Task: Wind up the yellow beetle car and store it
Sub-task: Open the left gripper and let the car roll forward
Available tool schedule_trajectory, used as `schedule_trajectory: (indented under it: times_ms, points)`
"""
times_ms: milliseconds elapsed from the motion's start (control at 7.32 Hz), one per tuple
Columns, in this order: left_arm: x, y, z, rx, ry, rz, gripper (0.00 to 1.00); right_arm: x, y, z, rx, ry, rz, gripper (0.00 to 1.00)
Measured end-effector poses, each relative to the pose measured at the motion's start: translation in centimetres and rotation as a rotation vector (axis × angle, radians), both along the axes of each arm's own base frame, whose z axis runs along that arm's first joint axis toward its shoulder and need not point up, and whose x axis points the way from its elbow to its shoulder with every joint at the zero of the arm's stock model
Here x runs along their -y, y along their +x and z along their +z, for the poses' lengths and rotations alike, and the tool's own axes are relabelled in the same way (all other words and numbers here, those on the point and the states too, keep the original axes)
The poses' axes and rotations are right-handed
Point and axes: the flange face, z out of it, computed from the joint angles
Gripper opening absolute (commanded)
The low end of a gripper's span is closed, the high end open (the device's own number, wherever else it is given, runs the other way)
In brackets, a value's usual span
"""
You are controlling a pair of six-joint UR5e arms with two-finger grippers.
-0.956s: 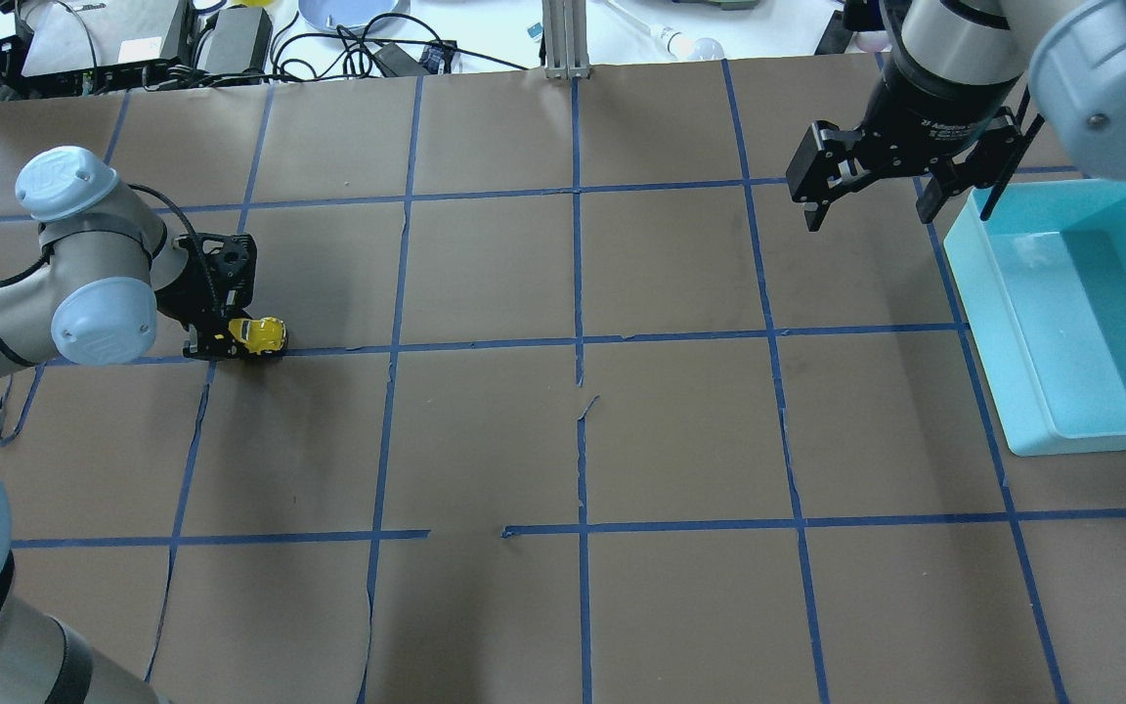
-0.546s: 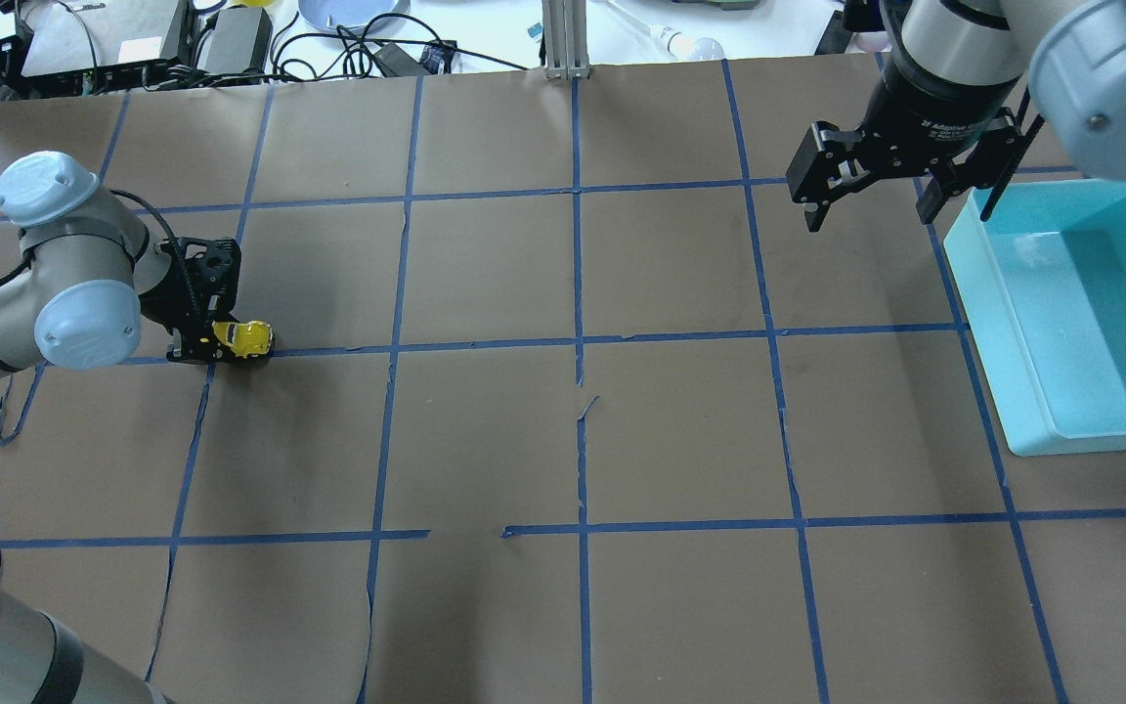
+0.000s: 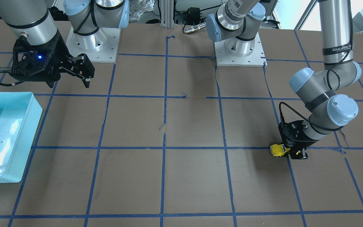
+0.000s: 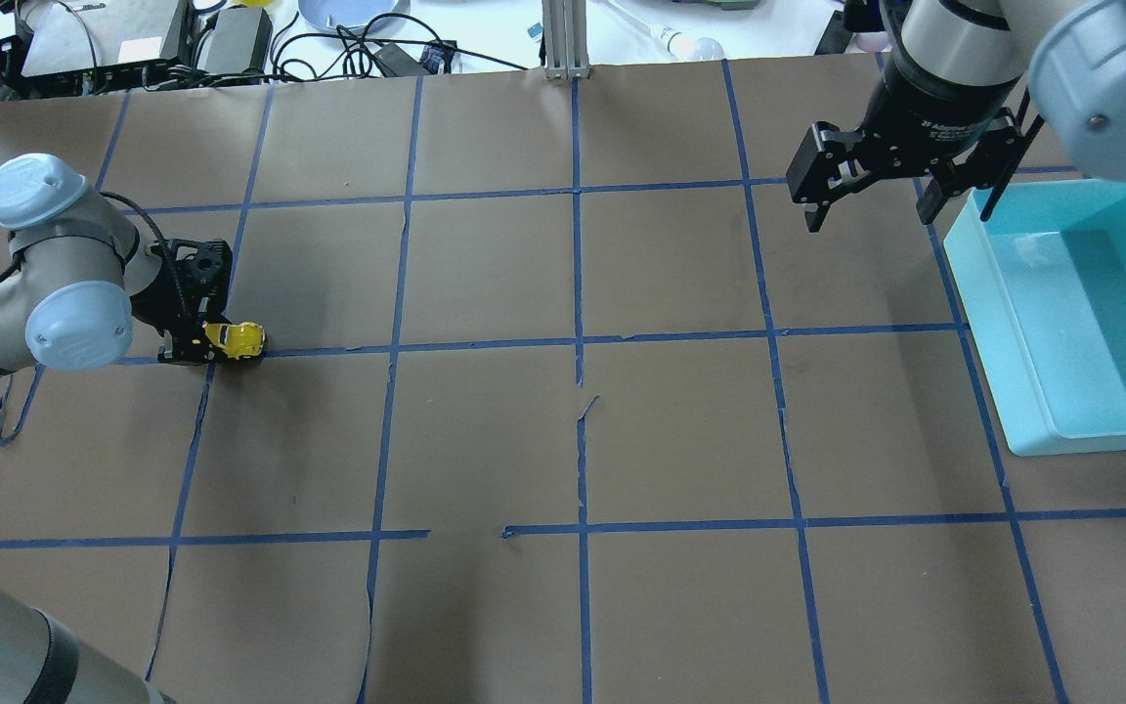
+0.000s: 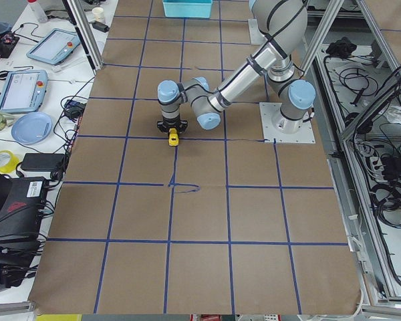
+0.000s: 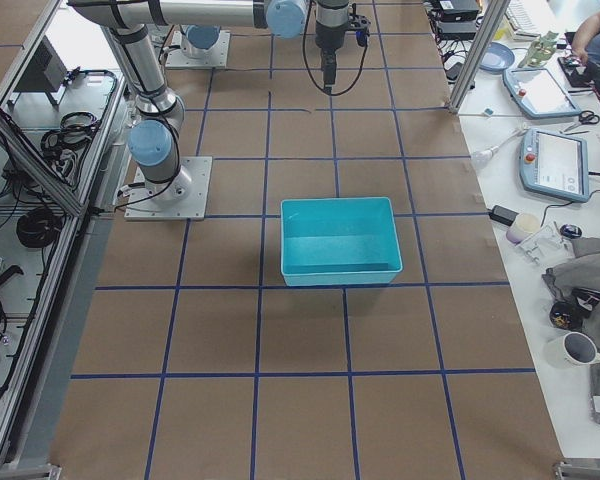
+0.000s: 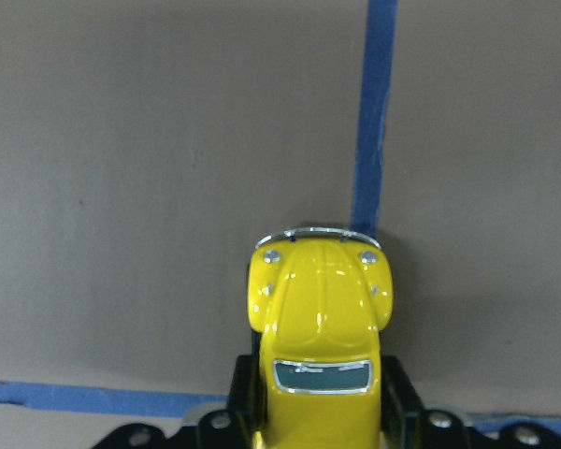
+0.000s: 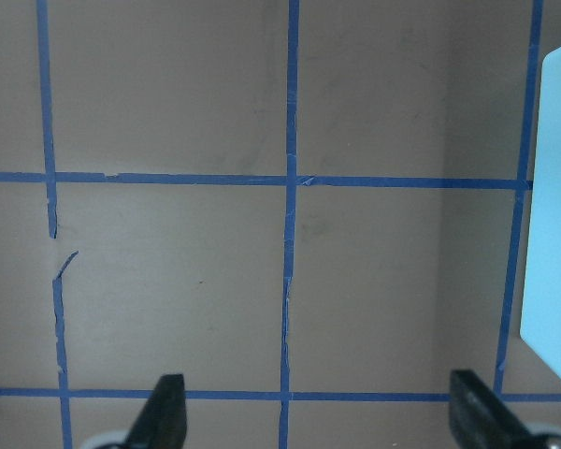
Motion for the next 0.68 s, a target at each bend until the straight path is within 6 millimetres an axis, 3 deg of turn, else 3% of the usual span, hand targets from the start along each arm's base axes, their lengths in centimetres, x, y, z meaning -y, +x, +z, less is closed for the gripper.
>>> schedule_trajectory:
  times_ms: [137,683]
  points:
    - [-0.10,0.17,-0.16,-0.002,0.005,0.005,1.00,0.00,0.00,-0.04,0.000,0.001,0.000,1.00]
    - [-0.05,0.33,0.02,0.005,0.002,0.010,1.00,0.01,-0.01,-0.02,-0.001,0.000,0.000,1.00]
